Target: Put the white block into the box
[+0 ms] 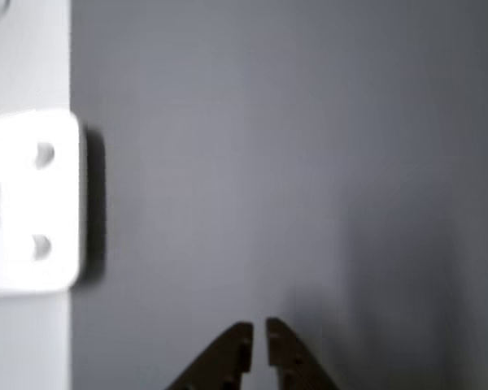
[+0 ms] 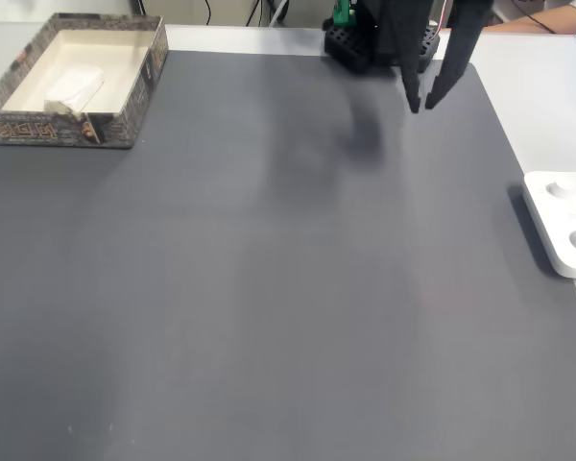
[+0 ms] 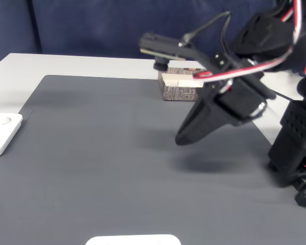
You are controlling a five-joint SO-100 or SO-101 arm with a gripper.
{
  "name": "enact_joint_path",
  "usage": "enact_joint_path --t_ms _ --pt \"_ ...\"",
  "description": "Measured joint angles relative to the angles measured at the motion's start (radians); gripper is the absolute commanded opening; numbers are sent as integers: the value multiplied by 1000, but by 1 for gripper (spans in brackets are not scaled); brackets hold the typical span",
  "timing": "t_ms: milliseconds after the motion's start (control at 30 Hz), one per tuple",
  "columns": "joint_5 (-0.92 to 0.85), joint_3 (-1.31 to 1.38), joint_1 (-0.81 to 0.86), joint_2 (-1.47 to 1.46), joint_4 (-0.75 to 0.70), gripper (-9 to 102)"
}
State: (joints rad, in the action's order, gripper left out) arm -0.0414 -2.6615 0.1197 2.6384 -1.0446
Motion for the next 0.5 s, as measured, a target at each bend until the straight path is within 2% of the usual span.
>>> enact_joint_path --t_ms 200,500 --pt "124 -147 11 221 2 -2" --pt "167 -367 26 515 8 -2"
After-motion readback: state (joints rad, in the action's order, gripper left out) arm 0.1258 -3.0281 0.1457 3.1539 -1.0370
